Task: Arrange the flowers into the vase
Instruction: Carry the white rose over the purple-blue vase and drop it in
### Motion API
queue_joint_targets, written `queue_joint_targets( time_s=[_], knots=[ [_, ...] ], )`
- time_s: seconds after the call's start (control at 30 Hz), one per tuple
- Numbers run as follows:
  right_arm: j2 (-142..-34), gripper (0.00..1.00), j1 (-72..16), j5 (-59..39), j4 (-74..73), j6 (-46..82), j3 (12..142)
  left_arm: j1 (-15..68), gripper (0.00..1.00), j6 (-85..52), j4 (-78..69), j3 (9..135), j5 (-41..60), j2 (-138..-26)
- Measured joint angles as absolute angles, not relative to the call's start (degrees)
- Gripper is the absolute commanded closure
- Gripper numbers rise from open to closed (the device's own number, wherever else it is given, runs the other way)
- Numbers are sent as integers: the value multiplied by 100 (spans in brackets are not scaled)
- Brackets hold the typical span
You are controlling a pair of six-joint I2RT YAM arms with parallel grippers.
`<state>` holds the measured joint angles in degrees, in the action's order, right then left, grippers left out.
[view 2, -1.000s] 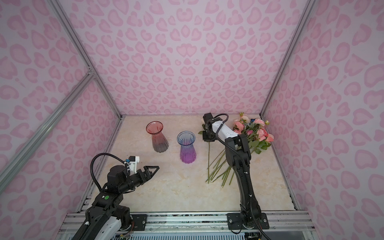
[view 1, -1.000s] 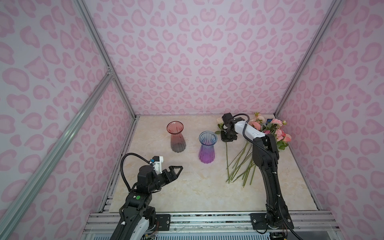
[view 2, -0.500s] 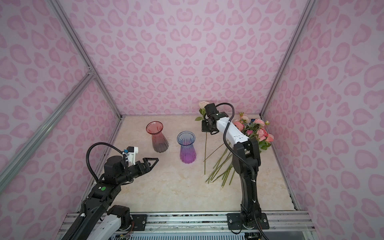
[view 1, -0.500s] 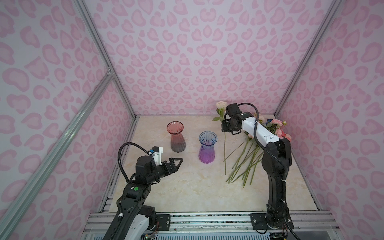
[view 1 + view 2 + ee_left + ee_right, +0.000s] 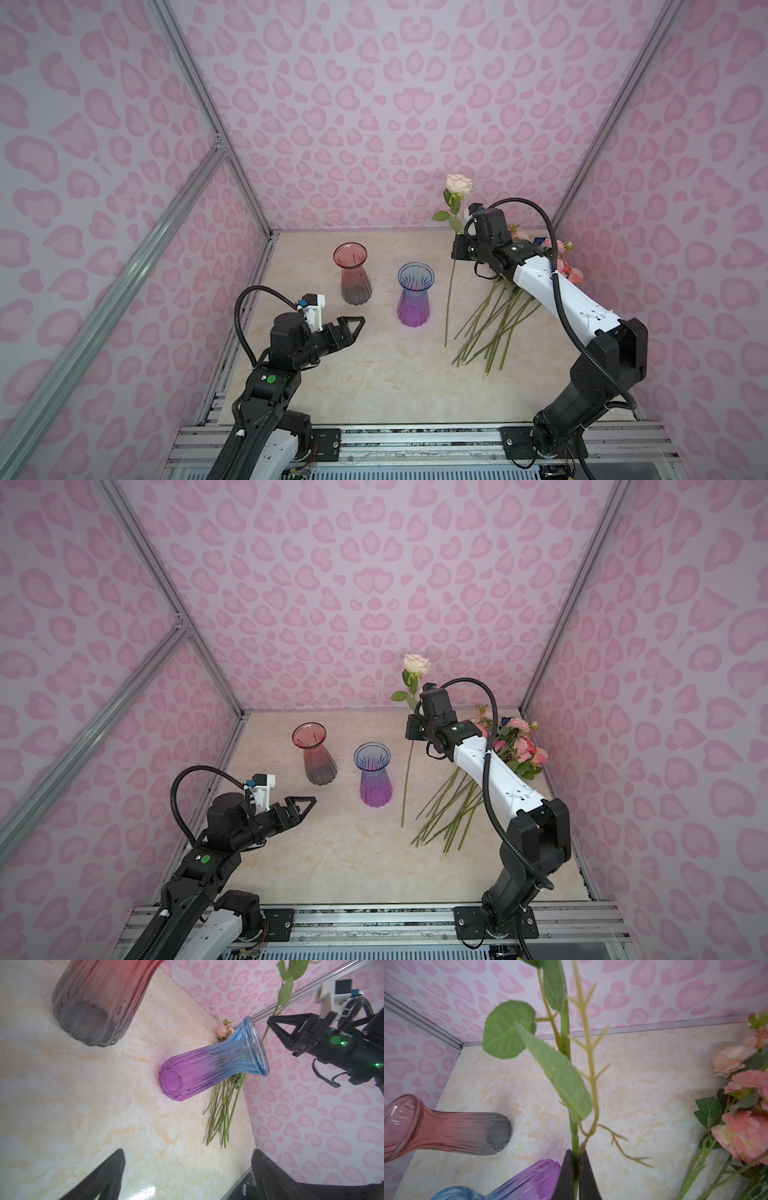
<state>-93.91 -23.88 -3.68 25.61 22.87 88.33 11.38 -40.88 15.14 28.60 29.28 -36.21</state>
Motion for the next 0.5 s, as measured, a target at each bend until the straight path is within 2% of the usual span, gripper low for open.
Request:
queue_joint_targets(
  time_s=[0.27,0.5],
  knots=[
    [-8689,100,-2891,633,2049,1745,9402,1138,4,-4093,1514,2902,2932,-3640],
    [-8709,100,-3050,1066,1918,1505,10501,1138,4,-4119,1514,2904,2958,-3601]
  ],
)
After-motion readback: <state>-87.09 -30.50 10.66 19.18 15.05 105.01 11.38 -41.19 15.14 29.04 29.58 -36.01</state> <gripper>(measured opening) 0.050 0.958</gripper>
